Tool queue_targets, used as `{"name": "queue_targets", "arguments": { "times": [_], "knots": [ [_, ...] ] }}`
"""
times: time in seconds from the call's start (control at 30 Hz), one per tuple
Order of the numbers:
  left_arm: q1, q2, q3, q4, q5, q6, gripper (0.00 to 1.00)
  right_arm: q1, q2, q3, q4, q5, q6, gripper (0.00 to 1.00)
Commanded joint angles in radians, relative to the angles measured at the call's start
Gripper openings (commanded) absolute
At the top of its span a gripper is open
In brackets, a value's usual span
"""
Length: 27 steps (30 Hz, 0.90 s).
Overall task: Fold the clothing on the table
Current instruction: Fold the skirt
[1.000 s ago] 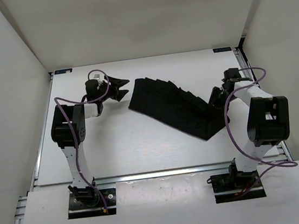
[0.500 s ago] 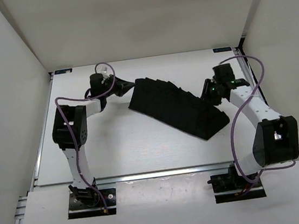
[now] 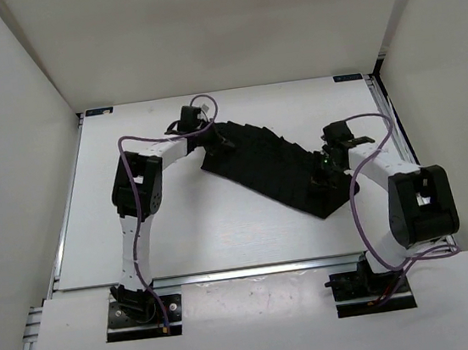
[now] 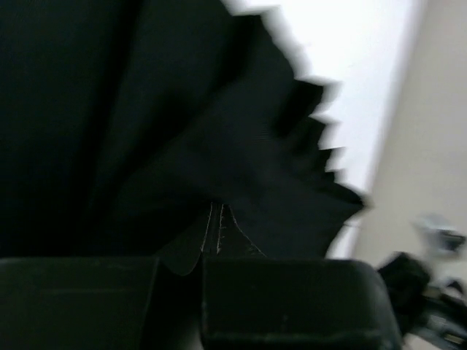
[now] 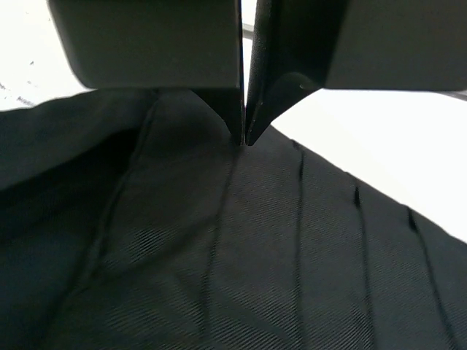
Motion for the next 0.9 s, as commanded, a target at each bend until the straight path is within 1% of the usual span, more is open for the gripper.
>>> {"name": "queue_targets", "arguments": {
  "times": [0.0,0.03,0.07,0.1,0.13,0.17,0.2,0.27,0.3,0.33,0.4,0.5,0.57,0.6,0.63,0.67,0.7,0.73,0.77,0.8,0.83,0.87],
  "knots": [
    [-0.037,0.002,0.074,-0.331,-0.177,0.174,0.00,-0.042,0.031,0.006,0.013,-0.029,0.007,0.07],
    [-0.045,0.011,0.103,-0.368,-0.199,0.212,0.00,-0.039,0.040,0.017,0.010,-0.031,-0.003,0.07],
    [-0.054,0.014,0.121,-0.433,-0.253,0.257,0.00,-0.052,0.056,0.031,-0.009,-0.032,-0.006,0.07],
    [-0.072,0.014,0.127,-0.483,-0.303,0.263,0.00,-0.063,0.074,0.038,-0.012,-0.028,-0.012,0.07],
    [-0.074,-0.003,0.120,-0.504,-0.332,0.289,0.00,-0.062,0.086,0.060,-0.022,-0.034,-0.018,0.07],
    [-0.084,-0.024,0.082,-0.522,-0.361,0.311,0.00,-0.069,0.114,0.083,-0.033,-0.044,-0.027,0.08],
    [-0.088,-0.044,0.059,-0.516,-0.367,0.312,0.00,-0.074,0.148,0.113,-0.039,-0.046,-0.032,0.07],
    [-0.078,-0.130,-0.091,-0.469,-0.363,0.294,0.00,-0.080,0.208,0.159,-0.078,-0.071,-0.053,0.06],
    [-0.066,-0.148,-0.178,-0.429,-0.345,0.283,0.00,-0.074,0.250,0.189,-0.081,-0.072,-0.065,0.06],
    [-0.048,-0.203,-0.223,-0.417,-0.332,0.276,0.00,-0.077,0.293,0.204,-0.092,-0.086,-0.069,0.05],
    [-0.026,-0.282,-0.384,-0.361,-0.314,0.245,0.00,-0.069,0.336,0.258,-0.099,-0.092,-0.090,0.05],
    [0.001,-0.406,-0.545,-0.320,-0.299,0.236,0.00,-0.059,0.390,0.322,-0.092,-0.077,-0.121,0.04],
    [0.027,-0.473,-0.602,-0.292,-0.297,0.237,0.00,-0.065,0.404,0.344,-0.076,-0.089,-0.141,0.05],
    [0.038,-0.486,-0.622,-0.277,-0.295,0.233,0.00,-0.063,0.398,0.371,-0.069,-0.106,-0.151,0.06],
    [0.052,-0.484,-0.629,-0.262,-0.271,0.234,0.00,-0.063,0.377,0.377,-0.066,-0.123,-0.155,0.09],
    [0.066,-0.489,-0.627,-0.261,-0.251,0.236,0.00,-0.065,0.351,0.388,-0.061,-0.144,-0.162,0.13],
    [0.073,-0.486,-0.624,-0.260,-0.236,0.233,0.00,-0.062,0.337,0.388,-0.059,-0.159,-0.167,0.24],
    [0.080,-0.477,-0.617,-0.257,-0.219,0.236,0.00,-0.072,0.294,0.393,-0.053,-0.164,-0.173,0.31],
    [0.083,-0.475,-0.620,-0.249,-0.204,0.239,0.00,-0.074,0.257,0.391,-0.050,-0.169,-0.182,0.42],
    [0.084,-0.475,-0.609,-0.242,-0.193,0.233,0.00,-0.080,0.245,0.365,-0.049,-0.169,-0.185,0.48],
    [0.092,-0.481,-0.600,-0.239,-0.168,0.221,0.00,-0.092,0.199,0.352,-0.049,-0.172,-0.197,0.59],
    [0.095,-0.504,-0.601,-0.214,-0.144,0.208,0.00,-0.109,0.164,0.339,-0.050,-0.173,-0.207,0.64]
  ]
}}
